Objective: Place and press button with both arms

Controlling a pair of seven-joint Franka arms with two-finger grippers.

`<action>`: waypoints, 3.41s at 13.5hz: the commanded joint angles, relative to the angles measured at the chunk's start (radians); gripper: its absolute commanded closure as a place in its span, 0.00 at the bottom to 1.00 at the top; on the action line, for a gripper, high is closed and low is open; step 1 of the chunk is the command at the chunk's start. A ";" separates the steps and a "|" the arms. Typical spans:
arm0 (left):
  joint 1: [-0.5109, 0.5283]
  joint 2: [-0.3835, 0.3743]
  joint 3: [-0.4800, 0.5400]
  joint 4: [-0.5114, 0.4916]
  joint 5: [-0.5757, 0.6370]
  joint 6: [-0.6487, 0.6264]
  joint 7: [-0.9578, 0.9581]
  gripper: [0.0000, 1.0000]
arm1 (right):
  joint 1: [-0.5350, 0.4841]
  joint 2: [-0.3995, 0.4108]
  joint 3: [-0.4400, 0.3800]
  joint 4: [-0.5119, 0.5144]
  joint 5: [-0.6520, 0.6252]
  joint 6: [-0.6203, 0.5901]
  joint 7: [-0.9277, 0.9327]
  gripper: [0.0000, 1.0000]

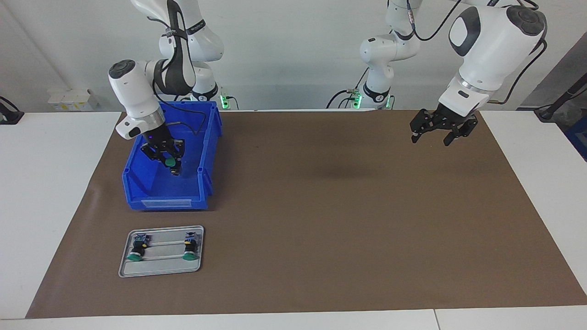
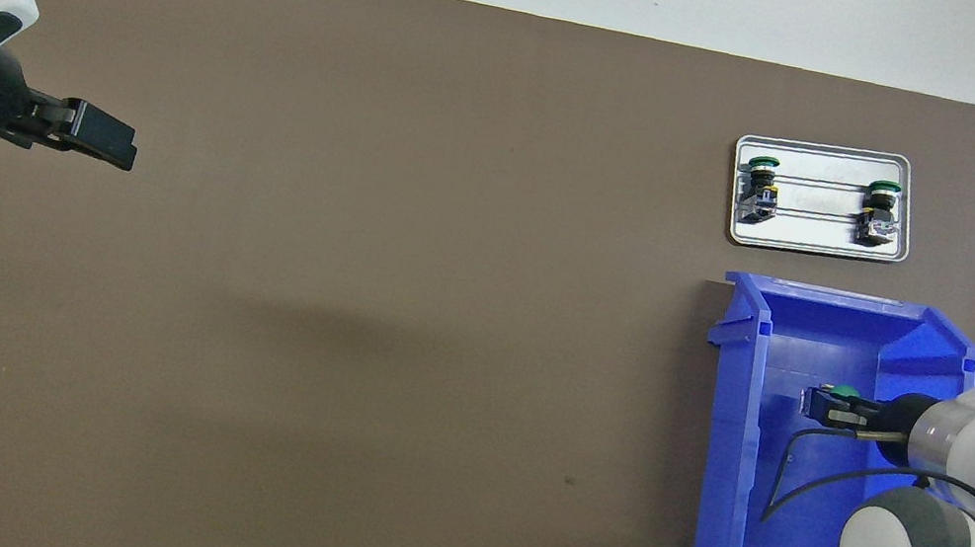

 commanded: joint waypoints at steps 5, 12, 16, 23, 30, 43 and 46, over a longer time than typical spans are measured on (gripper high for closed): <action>0.009 -0.025 -0.002 -0.029 -0.012 0.017 0.002 0.00 | 0.001 0.025 0.007 -0.007 0.029 0.021 -0.029 0.50; 0.009 -0.025 -0.002 -0.029 -0.012 0.016 0.002 0.00 | 0.004 0.023 0.007 0.219 0.028 -0.223 0.005 0.00; 0.009 -0.025 -0.002 -0.029 -0.012 0.017 0.002 0.00 | 0.004 0.069 0.009 0.428 -0.011 -0.392 0.054 0.00; 0.009 -0.027 -0.002 -0.029 -0.012 0.015 0.002 0.00 | 0.027 0.241 0.023 0.981 -0.232 -0.910 0.223 0.00; 0.009 -0.025 -0.002 -0.029 -0.012 0.016 0.002 0.00 | 0.160 0.258 0.026 1.012 -0.224 -0.971 0.377 0.00; 0.009 -0.025 -0.002 -0.029 -0.012 0.015 0.002 0.00 | 0.074 0.229 0.015 1.004 -0.216 -0.963 0.252 0.00; 0.009 -0.027 -0.002 -0.029 -0.012 0.015 0.002 0.00 | 0.070 0.229 0.015 1.002 -0.218 -0.962 0.203 0.00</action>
